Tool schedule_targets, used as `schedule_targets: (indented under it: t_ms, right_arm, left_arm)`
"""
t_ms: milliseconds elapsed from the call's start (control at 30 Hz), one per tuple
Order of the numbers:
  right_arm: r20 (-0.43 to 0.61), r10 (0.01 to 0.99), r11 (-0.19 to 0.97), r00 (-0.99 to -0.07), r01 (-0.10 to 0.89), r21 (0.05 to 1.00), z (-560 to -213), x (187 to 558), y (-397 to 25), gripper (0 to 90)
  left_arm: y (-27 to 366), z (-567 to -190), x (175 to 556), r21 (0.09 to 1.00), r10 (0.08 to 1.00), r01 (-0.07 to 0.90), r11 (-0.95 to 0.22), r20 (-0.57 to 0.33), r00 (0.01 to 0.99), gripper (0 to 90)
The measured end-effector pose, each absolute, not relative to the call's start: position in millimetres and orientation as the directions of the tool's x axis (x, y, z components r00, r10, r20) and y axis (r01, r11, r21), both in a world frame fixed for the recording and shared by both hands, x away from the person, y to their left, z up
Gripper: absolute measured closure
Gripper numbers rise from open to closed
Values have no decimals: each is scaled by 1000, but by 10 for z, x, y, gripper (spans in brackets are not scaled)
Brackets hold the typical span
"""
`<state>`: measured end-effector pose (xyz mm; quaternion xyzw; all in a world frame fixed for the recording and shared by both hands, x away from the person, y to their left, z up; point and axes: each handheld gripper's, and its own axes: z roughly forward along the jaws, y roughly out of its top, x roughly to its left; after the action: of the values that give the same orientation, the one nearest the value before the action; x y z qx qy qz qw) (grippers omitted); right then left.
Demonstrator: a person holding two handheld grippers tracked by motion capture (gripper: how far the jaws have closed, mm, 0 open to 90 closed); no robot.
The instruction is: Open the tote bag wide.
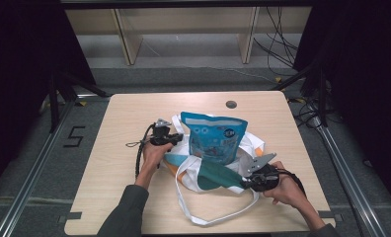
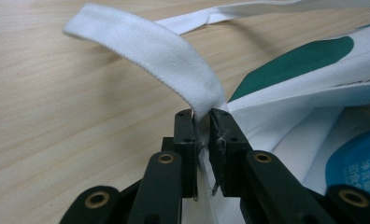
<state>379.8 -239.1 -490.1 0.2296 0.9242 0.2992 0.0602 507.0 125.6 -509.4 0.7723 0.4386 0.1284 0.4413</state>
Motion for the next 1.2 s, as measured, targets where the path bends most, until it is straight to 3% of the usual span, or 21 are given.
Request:
schedule_targets:
  t_ms: [67,167,267,367,600,733,867,933,1033,1200]
  right_arm:
    - [16,477,713,-879,398,578,-4895,3774,-2390,822]
    - [16,484,708,-875,402,581,-4880,3767,-2396,807]
    - [23,517,687,-856,430,586,-4769,3751,-2411,704]
    - [40,499,632,-866,395,666,-4517,3757,-2489,628]
    - [-32,595,518,-803,353,779,-4024,3838,-2628,556]
    - [-45,657,491,-752,382,783,-4039,4039,-2671,528]
    - [-31,669,515,-743,433,740,-4154,4211,-2640,520]
    - [-24,678,511,-734,448,734,-4214,4276,-2595,512]
    - [-38,686,510,-726,443,738,-4280,4355,-2545,496]
    - [-49,686,517,-726,439,735,-4289,4364,-2514,498]
  left_arm:
    - [1247,-5082,5081,789,794,581,-200,-217,568,806]
    - [1246,-4966,5038,784,807,581,-217,-191,559,766]
    - [1225,-4766,4924,827,800,527,-195,-177,574,687]
    - [1263,-4547,4795,845,781,499,-192,-177,599,643]
    - [1300,-4295,4367,858,714,447,-253,-146,685,594]
    - [1222,-4280,4161,864,636,426,-268,-173,752,544]
    - [1088,-4321,4094,846,583,398,-353,-134,801,468]
    - [1037,-4370,4105,827,586,396,-399,-102,804,389]
    - [1004,-4435,4100,822,560,403,-403,-127,819,391]
    - [991,-4502,4060,802,543,367,-472,-63,838,369]
